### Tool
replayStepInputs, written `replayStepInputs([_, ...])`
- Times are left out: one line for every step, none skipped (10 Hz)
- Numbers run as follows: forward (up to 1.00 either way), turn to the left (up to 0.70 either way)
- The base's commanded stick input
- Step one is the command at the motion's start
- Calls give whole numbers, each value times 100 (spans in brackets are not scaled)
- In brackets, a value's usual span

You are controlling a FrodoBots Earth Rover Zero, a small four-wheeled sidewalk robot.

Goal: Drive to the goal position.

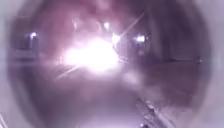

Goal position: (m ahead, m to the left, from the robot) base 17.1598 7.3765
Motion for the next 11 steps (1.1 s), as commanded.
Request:
replayStepInputs([70,0])
replayStepInputs([70,0])
replayStepInputs([70,0])
replayStepInputs([70,0])
replayStepInputs([70,0])
replayStepInputs([70,0])
replayStepInputs([70,0])
replayStepInputs([70,0])
replayStepInputs([70,0])
replayStepInputs([70,0])
replayStepInputs([70,0])
